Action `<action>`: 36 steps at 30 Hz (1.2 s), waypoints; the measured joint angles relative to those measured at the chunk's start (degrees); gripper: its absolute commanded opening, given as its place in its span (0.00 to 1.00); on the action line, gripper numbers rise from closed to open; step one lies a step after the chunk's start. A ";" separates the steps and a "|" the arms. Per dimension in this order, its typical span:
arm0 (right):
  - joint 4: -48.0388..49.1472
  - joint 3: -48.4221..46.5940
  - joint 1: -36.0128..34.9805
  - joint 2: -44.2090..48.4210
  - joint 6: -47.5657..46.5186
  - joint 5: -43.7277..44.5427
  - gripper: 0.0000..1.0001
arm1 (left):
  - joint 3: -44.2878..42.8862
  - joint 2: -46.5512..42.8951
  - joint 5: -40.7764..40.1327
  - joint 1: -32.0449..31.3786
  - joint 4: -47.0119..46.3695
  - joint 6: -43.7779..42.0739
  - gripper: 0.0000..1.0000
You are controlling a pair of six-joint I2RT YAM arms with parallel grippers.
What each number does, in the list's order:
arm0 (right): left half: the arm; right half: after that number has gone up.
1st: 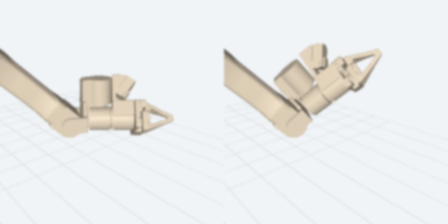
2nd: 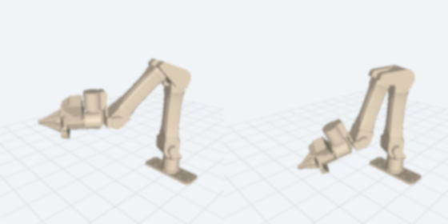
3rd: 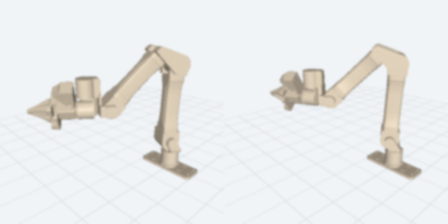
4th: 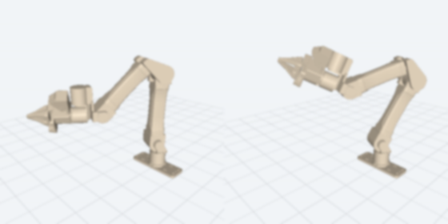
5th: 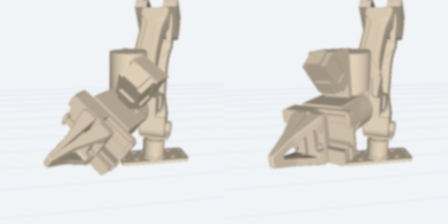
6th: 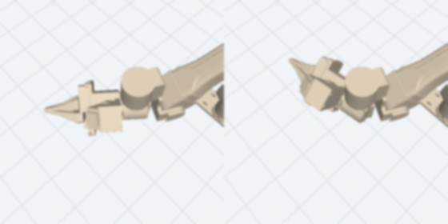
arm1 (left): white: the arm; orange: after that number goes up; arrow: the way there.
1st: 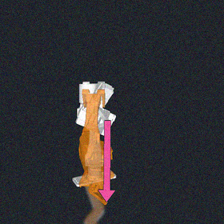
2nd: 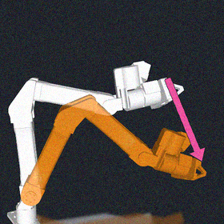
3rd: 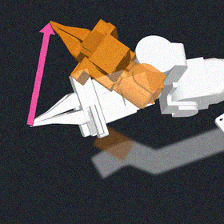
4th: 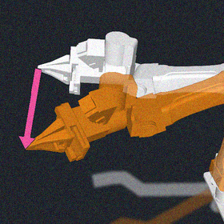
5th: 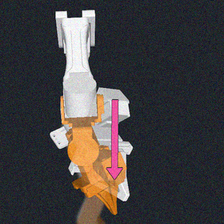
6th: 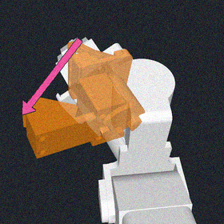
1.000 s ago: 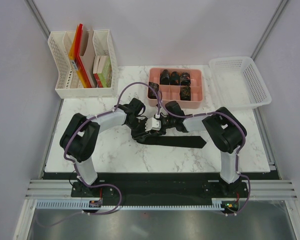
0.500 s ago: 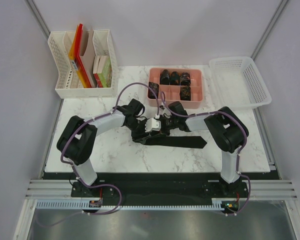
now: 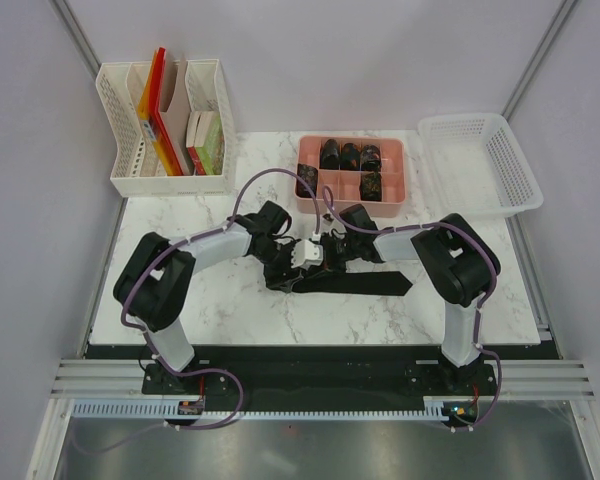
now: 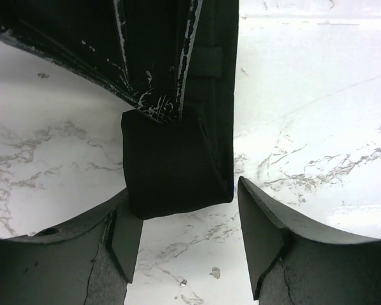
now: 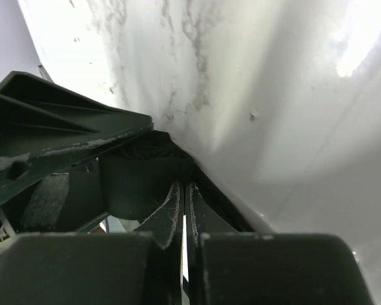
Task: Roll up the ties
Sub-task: Roll the tie at the center of the board.
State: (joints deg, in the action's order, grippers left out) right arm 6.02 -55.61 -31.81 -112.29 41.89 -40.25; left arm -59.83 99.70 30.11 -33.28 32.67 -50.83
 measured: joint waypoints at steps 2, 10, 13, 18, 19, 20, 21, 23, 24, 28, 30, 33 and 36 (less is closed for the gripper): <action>-1.01 0.00 0.00 0.02 -0.66 0.17 0.00 | 0.00 0.00 -0.07 -0.66 -0.15 0.26 0.66; -2.51 0.11 0.00 0.76 -2.71 0.76 0.00 | 0.00 0.02 -1.38 -2.64 -2.49 2.71 0.67; -2.64 0.13 0.00 0.81 -2.84 1.03 0.00 | 0.00 0.09 -2.25 -3.72 -4.02 4.44 0.67; -2.54 0.20 0.00 0.81 -2.78 1.05 0.00 | 0.02 0.74 -3.91 -5.38 -6.25 5.68 0.53; -2.54 0.22 0.00 0.81 -2.75 1.03 0.00 | 0.04 1.09 -4.55 -5.62 -6.69 5.75 0.49; -2.54 0.20 0.00 0.81 -2.73 0.98 0.00 | 0.09 1.29 -4.76 -5.73 -6.91 5.79 0.46; -2.60 0.22 0.00 0.81 -2.71 0.92 0.00 | 0.13 1.46 -5.07 -5.77 -7.17 5.79 0.41; -2.60 0.22 0.02 0.81 -2.69 0.85 0.00 | 0.17 1.53 -5.49 -5.79 -7.21 5.77 0.39; -2.62 0.22 0.04 0.81 -2.64 0.83 0.00 | 0.24 1.51 -5.62 -5.84 -7.26 5.77 0.36; -2.80 0.20 0.07 1.09 -1.68 0.70 0.00 | 1.01 0.98 -6.16 -6.03 -8.11 5.77 0.33; -3.54 0.22 0.04 1.73 -1.16 0.98 0.00 | 1.22 0.81 -6.29 -6.14 -8.41 5.77 0.32; -4.96 0.20 0.04 2.95 -0.39 1.60 0.00 | 1.53 0.52 -6.47 -6.32 -8.92 5.92 0.31; -6.99 0.20 0.07 4.37 0.22 2.23 0.00 | 1.95 0.11 -6.62 -6.47 -9.46 6.12 0.30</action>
State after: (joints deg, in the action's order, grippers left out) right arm -0.97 -55.42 -31.75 -107.92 42.11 -38.02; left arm -57.89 99.81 23.49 -39.75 23.20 -44.71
